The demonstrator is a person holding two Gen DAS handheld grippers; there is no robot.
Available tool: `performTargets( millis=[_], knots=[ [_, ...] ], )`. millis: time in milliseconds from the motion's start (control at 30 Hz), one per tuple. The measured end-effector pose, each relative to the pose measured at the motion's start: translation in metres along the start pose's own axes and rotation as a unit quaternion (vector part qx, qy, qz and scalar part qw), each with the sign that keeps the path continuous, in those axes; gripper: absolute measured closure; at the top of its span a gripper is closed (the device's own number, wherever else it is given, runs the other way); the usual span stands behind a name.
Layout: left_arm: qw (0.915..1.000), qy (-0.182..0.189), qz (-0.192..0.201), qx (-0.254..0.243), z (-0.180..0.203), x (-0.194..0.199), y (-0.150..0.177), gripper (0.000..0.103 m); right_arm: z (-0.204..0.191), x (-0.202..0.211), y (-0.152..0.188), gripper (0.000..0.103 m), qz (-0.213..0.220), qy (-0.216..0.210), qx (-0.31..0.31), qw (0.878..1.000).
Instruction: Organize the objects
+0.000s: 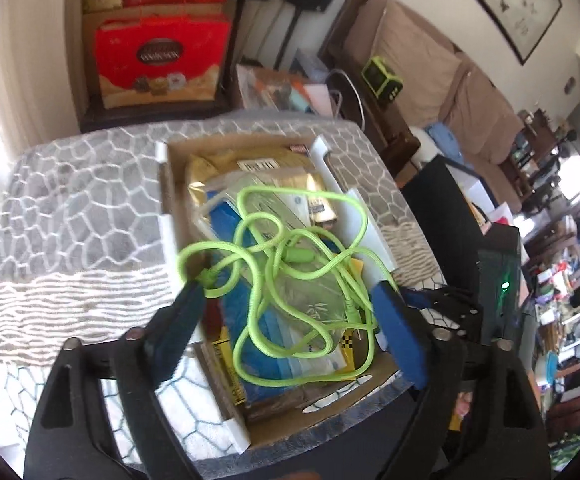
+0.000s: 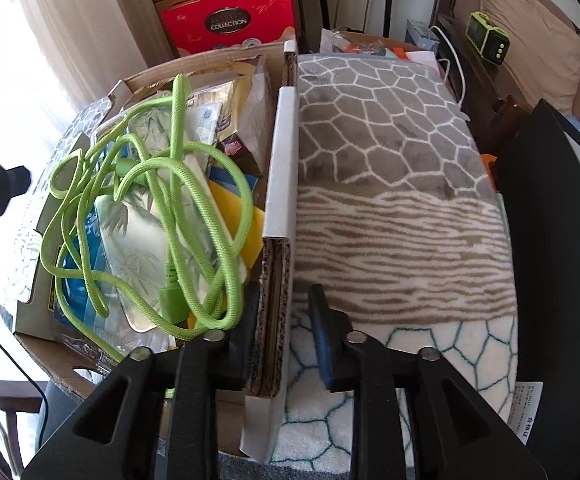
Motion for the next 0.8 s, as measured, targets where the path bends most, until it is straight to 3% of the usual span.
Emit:
performTargets(
  millis=[67, 100, 267, 533, 800],
  knots=[
    [0.9997, -0.022, 0.013, -0.004, -0.007, 0.008, -0.001, 0.010, 0.002, 0.012, -0.004, 0.034, 0.021, -0.005, -0.007, 1.000],
    [0.9993, -0.032, 0.019, -0.006, -0.009, 0.011, -0.001, 0.010, 0.002, 0.018, -0.006, 0.030, 0.028, -0.010, -0.008, 1.000],
    [0.9955, -0.080, 0.051, 0.004, -0.024, 0.028, 0.009, 0.000, 0.001, 0.045, -0.012, 0.028, 0.055, 0.015, 0.009, 0.998],
    [0.9869, -0.117, 0.108, 0.024, -0.038, 0.059, 0.022, 0.000, -0.012, 0.080, -0.010, 0.020, 0.098, 0.026, 0.029, 0.994],
    [0.9808, -0.143, 0.128, 0.035, -0.047, 0.080, 0.036, 0.000, -0.024, 0.105, -0.004, 0.001, 0.130, 0.019, 0.018, 0.991]
  ],
)
Point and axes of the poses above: each gripper's, at about its wrist camera, not at the fingertips, and x roughly against the way its jaws point, z to its right, y to its underside, the point moved 10 cm from there along -x, roughly the way its jaws point, and after that the axes turned 1 degree about z, right-handed, at the moved point
